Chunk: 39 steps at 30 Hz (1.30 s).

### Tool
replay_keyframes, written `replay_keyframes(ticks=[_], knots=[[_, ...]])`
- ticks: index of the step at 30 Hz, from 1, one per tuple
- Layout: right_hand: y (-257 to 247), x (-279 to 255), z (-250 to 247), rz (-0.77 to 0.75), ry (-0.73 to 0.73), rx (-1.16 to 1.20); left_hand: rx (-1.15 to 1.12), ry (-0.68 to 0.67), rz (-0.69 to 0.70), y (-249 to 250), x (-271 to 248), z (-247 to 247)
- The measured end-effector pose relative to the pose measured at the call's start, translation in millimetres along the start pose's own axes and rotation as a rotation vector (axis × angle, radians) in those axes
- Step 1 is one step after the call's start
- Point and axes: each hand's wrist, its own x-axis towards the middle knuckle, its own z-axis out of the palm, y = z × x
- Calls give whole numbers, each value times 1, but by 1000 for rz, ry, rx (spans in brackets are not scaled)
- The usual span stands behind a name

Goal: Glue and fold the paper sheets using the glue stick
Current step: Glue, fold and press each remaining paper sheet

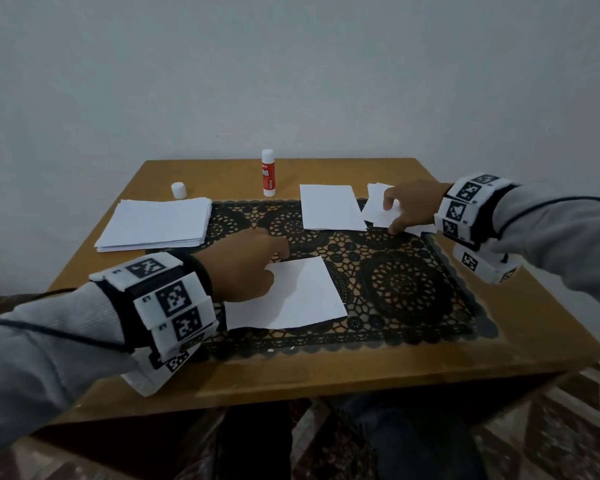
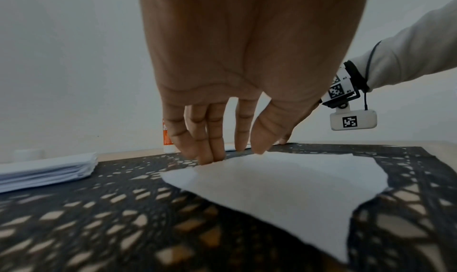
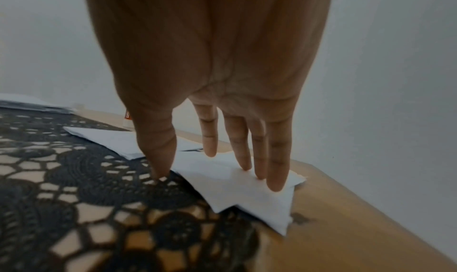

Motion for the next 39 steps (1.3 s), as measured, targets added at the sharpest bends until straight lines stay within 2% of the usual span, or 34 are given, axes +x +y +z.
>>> replay_keyframes(ticks=[8, 17, 23, 29, 39], knots=[[5, -4, 7, -93, 13, -109, 26, -16, 2, 3, -2, 2], [9, -1, 7, -132, 72, -35, 39, -12, 11, 0, -2, -2], [9, 6, 9, -87, 129, -43, 44, 14, 16, -2, -1, 0], [16, 11, 5, -56, 122, 41, 48, 31, 22, -4, -1, -1], [18, 9, 2, -14, 210, 177, 51, 39, 19, -3, -4, -4]])
